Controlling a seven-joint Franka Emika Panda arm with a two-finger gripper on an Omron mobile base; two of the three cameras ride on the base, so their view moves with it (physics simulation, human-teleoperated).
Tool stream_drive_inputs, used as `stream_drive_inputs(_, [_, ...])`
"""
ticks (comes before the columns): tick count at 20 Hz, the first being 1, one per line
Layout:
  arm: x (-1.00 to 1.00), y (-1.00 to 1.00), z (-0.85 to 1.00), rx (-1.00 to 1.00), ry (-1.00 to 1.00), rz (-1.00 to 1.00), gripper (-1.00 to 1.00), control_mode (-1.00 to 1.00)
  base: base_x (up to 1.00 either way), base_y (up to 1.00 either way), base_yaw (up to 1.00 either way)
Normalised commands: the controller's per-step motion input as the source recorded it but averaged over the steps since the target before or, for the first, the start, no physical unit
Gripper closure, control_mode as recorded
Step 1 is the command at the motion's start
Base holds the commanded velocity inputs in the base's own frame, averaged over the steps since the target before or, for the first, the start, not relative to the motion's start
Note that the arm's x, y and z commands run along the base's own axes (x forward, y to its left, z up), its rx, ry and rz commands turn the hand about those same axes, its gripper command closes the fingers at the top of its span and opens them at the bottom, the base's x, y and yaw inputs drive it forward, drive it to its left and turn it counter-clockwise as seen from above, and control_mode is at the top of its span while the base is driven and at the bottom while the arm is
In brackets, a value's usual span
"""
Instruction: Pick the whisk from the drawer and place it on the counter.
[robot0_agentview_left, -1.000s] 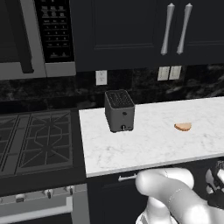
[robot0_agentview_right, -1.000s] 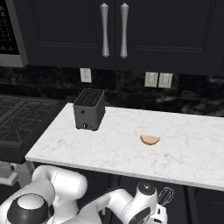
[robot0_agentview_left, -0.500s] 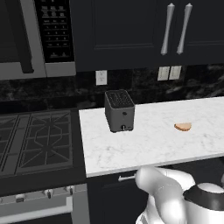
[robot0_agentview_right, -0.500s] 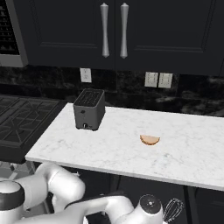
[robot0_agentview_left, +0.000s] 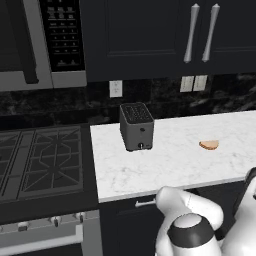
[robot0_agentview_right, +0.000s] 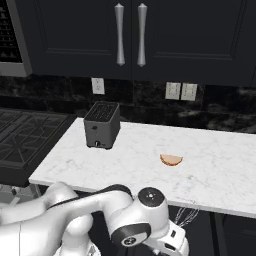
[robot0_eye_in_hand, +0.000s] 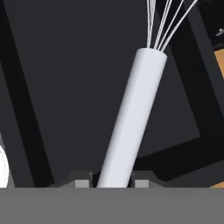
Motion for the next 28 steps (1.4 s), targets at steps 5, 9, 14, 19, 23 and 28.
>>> stream_drive_inputs(5, [0.74,0.45,0.90,0.00,-0.05,0.00,1.00,-1.00,0.00,0.00,0.00])
stream_drive_inputs(9, [0.99,0.27,0.52,0.02,-0.01,0.02,1.00,-1.00,0.00,0.00,0.00])
stream_drive_inputs(14, [1.00,0.22,0.08,0.01,0.04,0.07,1.00,-1.00,0.00,0.00,0.00])
stream_drive_inputs(19, [1.00,0.09,-0.01,0.01,0.02,0.10,1.00,-1.00,0.00,0.00,0.00])
stream_drive_inputs(23, [0.88,0.00,-0.01,0.01,0.00,0.06,1.00,-1.00,0.00,0.00,0.00])
stream_drive_inputs(28, [0.66,0.15,-0.47,0.00,-0.05,0.01,1.00,-1.00,0.00,0.00,0.00])
